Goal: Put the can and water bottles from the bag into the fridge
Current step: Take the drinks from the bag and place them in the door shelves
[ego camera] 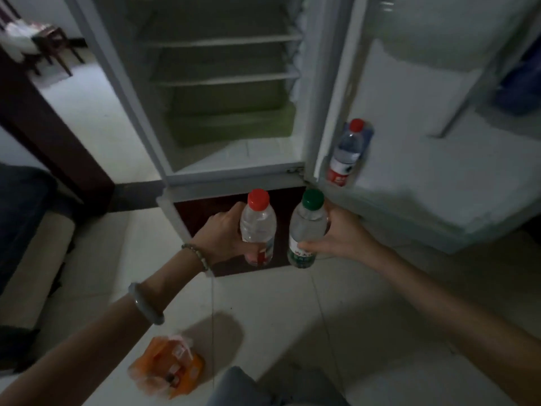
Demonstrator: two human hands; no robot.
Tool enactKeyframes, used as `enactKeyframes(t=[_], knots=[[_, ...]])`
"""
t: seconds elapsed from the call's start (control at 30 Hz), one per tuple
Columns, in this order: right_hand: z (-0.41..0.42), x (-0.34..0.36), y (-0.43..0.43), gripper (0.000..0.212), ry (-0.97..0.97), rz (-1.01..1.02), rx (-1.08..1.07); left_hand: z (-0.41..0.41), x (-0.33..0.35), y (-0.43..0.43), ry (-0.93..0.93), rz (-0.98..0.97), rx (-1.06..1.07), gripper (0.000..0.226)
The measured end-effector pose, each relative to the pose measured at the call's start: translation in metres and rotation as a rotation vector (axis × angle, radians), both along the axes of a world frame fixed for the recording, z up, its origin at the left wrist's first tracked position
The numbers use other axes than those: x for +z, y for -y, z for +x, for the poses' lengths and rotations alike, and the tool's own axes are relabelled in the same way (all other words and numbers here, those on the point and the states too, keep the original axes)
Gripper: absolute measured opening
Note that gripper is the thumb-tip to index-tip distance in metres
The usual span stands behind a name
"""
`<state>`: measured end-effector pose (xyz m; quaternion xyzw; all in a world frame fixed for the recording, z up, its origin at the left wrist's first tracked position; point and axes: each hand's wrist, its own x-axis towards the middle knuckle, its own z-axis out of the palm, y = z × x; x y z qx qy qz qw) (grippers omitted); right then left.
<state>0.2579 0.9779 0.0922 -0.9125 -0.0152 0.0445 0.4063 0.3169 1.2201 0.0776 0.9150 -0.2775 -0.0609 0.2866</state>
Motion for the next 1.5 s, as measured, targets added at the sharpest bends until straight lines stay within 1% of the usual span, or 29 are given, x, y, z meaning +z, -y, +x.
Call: enactKeyframes(t=[0.13, 0.3, 0.43, 0.53, 0.63, 0.77, 0.87, 1.03, 1.1, 1.2, 1.33, 1.5], knots=[[-0.014, 0.014, 0.051, 0.063, 0.048, 0.012, -0.199, 0.020, 0.013, 0.063, -0.017, -0.088, -0.104, 0.082], [-0.018, 0.038, 0.104, 0.072, 0.072, -0.015, -0.378, 0.049, 0.033, 0.128, 0.020, -0.171, -0.249, 0.076], [-0.013, 0.059, 0.134, 0.066, 0.122, -0.007, -0.499, 0.077, 0.051, 0.175, 0.089, -0.185, -0.301, 0.067], [-0.001, 0.068, 0.149, 0.065, 0.163, -0.010, -0.575, 0.097, 0.061, 0.205, 0.105, -0.211, -0.369, 0.072], [0.011, 0.069, 0.163, 0.064, 0.169, 0.005, -0.630, 0.118, 0.060, 0.230, 0.071, -0.200, -0.422, 0.077], [0.032, 0.056, 0.175, 0.067, 0.119, 0.081, -0.693, 0.134, 0.045, 0.256, 0.052, -0.237, -0.394, 0.063], [0.045, 0.039, 0.182, 0.069, 0.067, 0.095, -0.703, 0.136, 0.031, 0.273, 0.032, -0.272, -0.383, 0.050], [0.053, 0.016, 0.184, 0.079, -0.012, 0.075, -0.710, 0.135, -0.003, 0.291, -0.003, -0.234, -0.313, 0.049], [0.056, 0.007, 0.184, 0.078, -0.057, 0.062, -0.718, 0.131, -0.011, 0.294, -0.024, -0.247, -0.286, 0.051], [0.059, -0.005, 0.184, 0.074, -0.097, 0.039, -0.729, 0.127, -0.020, 0.294, -0.087, -0.254, -0.253, 0.044], [0.065, -0.014, 0.188, 0.072, -0.095, 0.045, -0.748, 0.133, -0.036, 0.295, -0.103, -0.233, -0.204, 0.045], [0.072, -0.020, 0.193, 0.068, -0.052, 0.064, -0.778, 0.135, -0.044, 0.298, -0.120, -0.281, -0.177, 0.041]])
